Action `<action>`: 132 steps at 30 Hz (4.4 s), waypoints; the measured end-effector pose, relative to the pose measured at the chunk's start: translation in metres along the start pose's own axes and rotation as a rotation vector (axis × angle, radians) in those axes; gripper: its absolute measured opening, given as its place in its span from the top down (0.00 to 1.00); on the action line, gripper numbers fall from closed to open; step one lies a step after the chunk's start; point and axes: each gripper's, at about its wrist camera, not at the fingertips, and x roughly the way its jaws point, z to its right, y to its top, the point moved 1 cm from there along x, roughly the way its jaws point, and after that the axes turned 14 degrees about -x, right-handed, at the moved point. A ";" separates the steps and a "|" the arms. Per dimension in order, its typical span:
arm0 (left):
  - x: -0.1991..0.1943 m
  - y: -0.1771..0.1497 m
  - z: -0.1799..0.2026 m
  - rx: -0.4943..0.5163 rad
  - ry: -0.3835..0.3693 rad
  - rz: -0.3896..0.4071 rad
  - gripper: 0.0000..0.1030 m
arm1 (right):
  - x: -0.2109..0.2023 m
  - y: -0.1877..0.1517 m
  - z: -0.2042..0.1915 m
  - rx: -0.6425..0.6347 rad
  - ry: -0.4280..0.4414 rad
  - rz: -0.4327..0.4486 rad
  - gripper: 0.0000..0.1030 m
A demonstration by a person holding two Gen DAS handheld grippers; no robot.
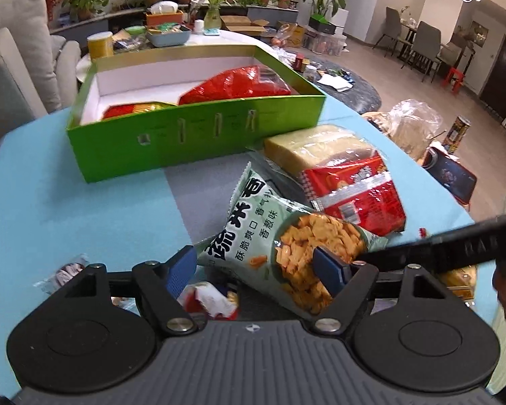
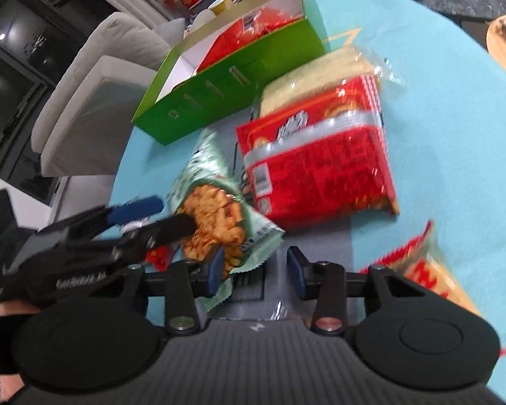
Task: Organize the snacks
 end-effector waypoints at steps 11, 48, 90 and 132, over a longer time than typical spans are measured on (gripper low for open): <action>0.008 0.029 -0.027 -0.049 0.061 0.045 0.19 | 0.028 0.033 0.005 0.039 -0.027 0.028 0.51; 0.011 0.026 -0.070 -0.118 0.001 0.004 0.27 | 0.062 0.061 -0.044 -0.012 0.008 -0.017 0.35; 0.031 0.141 -0.034 -0.060 0.104 0.221 0.37 | 0.056 0.187 -0.049 -0.182 -0.032 0.230 0.40; -0.068 0.097 -0.004 -0.087 0.163 0.350 0.16 | -0.046 0.132 -0.065 -0.208 -0.015 0.303 0.29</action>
